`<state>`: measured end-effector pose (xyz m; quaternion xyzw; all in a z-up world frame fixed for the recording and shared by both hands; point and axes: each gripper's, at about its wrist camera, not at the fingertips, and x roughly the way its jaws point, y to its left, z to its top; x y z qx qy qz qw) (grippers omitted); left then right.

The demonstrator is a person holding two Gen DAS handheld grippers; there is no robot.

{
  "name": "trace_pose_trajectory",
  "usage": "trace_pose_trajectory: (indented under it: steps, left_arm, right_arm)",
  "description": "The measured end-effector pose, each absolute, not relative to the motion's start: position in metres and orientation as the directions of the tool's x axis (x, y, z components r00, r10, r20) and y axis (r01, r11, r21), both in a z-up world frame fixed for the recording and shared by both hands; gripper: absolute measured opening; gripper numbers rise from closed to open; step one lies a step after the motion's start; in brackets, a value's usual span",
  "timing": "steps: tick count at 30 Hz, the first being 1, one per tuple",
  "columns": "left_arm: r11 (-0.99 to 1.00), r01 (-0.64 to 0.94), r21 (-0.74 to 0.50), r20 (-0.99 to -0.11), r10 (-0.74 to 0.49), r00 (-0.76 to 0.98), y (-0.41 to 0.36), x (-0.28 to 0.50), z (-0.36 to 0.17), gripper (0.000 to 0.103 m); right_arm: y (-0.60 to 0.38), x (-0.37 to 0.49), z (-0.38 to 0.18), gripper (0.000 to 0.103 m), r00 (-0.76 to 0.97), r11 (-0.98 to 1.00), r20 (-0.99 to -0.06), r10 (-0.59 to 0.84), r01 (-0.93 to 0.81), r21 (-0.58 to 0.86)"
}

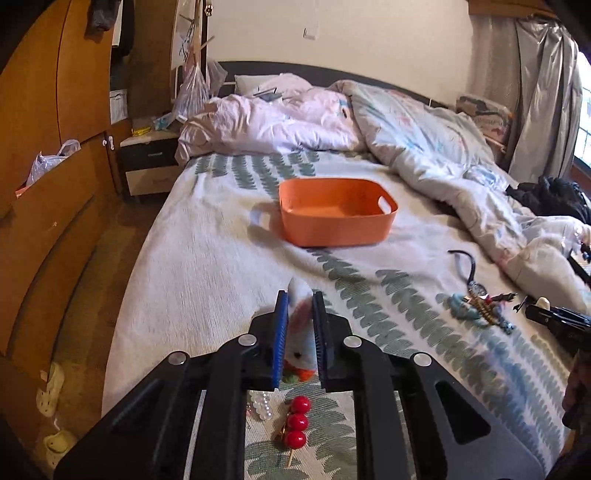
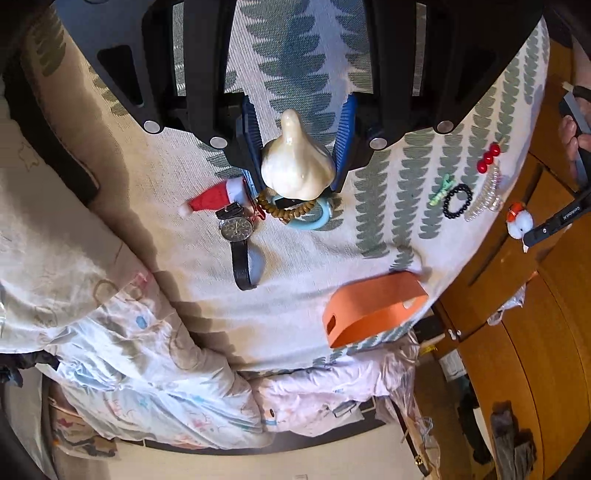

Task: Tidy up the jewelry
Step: 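Grasp the white bunny hair tie with the left tool while right holds ornament, then carry both held items away from the piles and open both tools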

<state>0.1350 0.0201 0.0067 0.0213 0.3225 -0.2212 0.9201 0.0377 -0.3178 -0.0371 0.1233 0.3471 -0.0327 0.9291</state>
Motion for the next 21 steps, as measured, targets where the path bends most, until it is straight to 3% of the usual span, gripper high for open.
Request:
trace_pose_trajectory:
  steps: [15, 21]
  left_arm:
    - [0.898, 0.436, -0.056, -0.549, -0.392, 0.738, 0.032, 0.062, 0.024, 0.014]
    - [0.914, 0.404, -0.039, -0.562, -0.354, 0.748, 0.036, 0.021, 0.007, 0.014]
  right_arm:
    - [-0.282, -0.027, 0.007, 0.035, 0.818, 0.967, -0.569, 0.086, 0.069, 0.245]
    - [-0.267, -0.066, 0.007, 0.035, 0.828, 0.964, -0.552, 0.098, 0.059, 0.259]
